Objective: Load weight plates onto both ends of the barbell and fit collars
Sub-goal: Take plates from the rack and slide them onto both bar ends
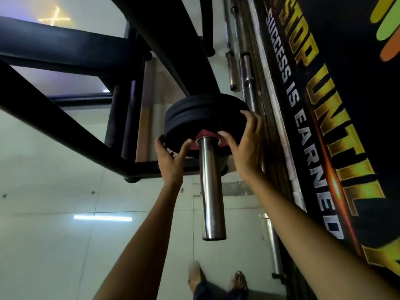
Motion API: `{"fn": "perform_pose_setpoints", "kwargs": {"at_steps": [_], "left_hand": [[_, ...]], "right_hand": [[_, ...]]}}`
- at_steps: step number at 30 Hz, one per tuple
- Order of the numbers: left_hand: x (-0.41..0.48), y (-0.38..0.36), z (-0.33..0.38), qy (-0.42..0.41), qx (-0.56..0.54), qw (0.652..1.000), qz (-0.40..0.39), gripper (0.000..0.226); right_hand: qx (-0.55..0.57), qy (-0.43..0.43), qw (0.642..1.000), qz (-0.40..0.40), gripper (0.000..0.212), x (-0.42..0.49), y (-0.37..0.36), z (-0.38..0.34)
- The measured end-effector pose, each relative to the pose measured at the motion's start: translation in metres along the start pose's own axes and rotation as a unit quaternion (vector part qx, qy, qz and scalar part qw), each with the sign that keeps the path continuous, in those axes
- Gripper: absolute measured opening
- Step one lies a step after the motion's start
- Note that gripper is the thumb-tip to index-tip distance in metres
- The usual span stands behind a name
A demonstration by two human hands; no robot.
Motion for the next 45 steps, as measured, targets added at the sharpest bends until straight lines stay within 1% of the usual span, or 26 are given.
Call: {"fn": "perform_pose_setpoints", "kwargs": {"at_steps": [4, 6, 8, 11, 14, 16, 19, 23, 27, 31, 34, 36, 37, 39, 40, 43, 45], "left_hand": [[0.000, 0.019, 0.002, -0.048, 0.004, 0.998, -0.039, 0.068], [-0.004, 0.031, 0.004, -0.079, 0.030, 0.994, -0.065, 0.068], [-0.014, 0.040, 0.006, -0.106, 0.057, 0.988, -0.092, 0.062], [-0.034, 0.053, 0.004, -0.127, 0.090, 0.982, -0.111, 0.053], [-0.062, 0.063, 0.000, -0.119, 0.101, 0.980, -0.122, 0.056], [-0.080, 0.072, -0.004, -0.109, 0.112, 0.980, -0.122, 0.058], [-0.107, 0.086, -0.009, -0.107, 0.122, 0.979, -0.123, 0.053], [-0.131, 0.100, -0.013, -0.102, 0.143, 0.975, -0.134, 0.046], [-0.153, 0.115, -0.014, -0.095, 0.155, 0.971, -0.156, 0.049], [-0.190, 0.144, -0.012, -0.081, 0.157, 0.966, -0.186, 0.041], [-0.218, 0.184, 0.001, -0.090, 0.139, 0.971, -0.172, 0.039], [-0.228, 0.214, 0.018, -0.091, 0.130, 0.976, -0.148, 0.039], [-0.234, 0.232, 0.030, -0.089, 0.121, 0.980, -0.129, 0.039], [-0.247, 0.270, 0.055, -0.094, 0.105, 0.986, -0.092, 0.039], [-0.254, 0.290, 0.068, -0.102, 0.099, 0.987, -0.073, 0.039], [-0.274, 0.347, 0.095, -0.119, 0.078, 0.990, -0.009, 0.033], [-0.290, 0.387, 0.108, -0.116, 0.065, 0.991, 0.032, 0.036]], "right_hand": [[-0.008, -0.008, 1.000, -0.018, 0.058, -0.012, 0.015, 0.010], [0.039, -0.029, 0.997, -0.052, 0.059, -0.021, 0.021, 0.019], [0.086, -0.057, 0.992, -0.076, 0.060, -0.033, 0.031, 0.025], [0.082, -0.062, 0.989, -0.102, 0.066, -0.059, 0.042, 0.028], [0.114, -0.111, 0.981, -0.107, 0.068, -0.088, 0.055, 0.026], [0.127, -0.144, 0.976, -0.105, 0.059, -0.103, 0.064, 0.028], [0.135, -0.159, 0.972, -0.105, 0.047, -0.124, 0.074, 0.024], [0.155, -0.170, 0.967, -0.107, 0.046, -0.155, 0.088, 0.018], [0.164, -0.168, 0.964, -0.127, 0.045, -0.191, 0.107, 0.003], [0.143, -0.178, 0.960, -0.161, 0.053, -0.218, 0.124, -0.018], [0.143, -0.153, 0.956, -0.205, 0.050, -0.230, 0.136, -0.054], [0.150, -0.119, 0.956, -0.220, 0.053, -0.233, 0.143, -0.088], [0.148, -0.095, 0.959, -0.222, 0.055, -0.233, 0.146, -0.109], [0.143, -0.045, 0.962, -0.227, 0.051, -0.235, 0.150, -0.153], [0.146, -0.025, 0.961, -0.232, 0.047, -0.236, 0.149, -0.173], [0.168, 0.046, 0.958, -0.228, 0.046, -0.244, 0.148, -0.234], [0.171, 0.093, 0.953, -0.233, 0.048, -0.254, 0.143, -0.275]]}}
Point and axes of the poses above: each hand's wrist, its own x-axis towards the middle knuckle, its own y-axis out of the back of the hand, z = x × y, the point moved 3 cm from there along x, towards the middle knuckle, and after that the axes turned 7 degrees about x, right-handed, at the moved point
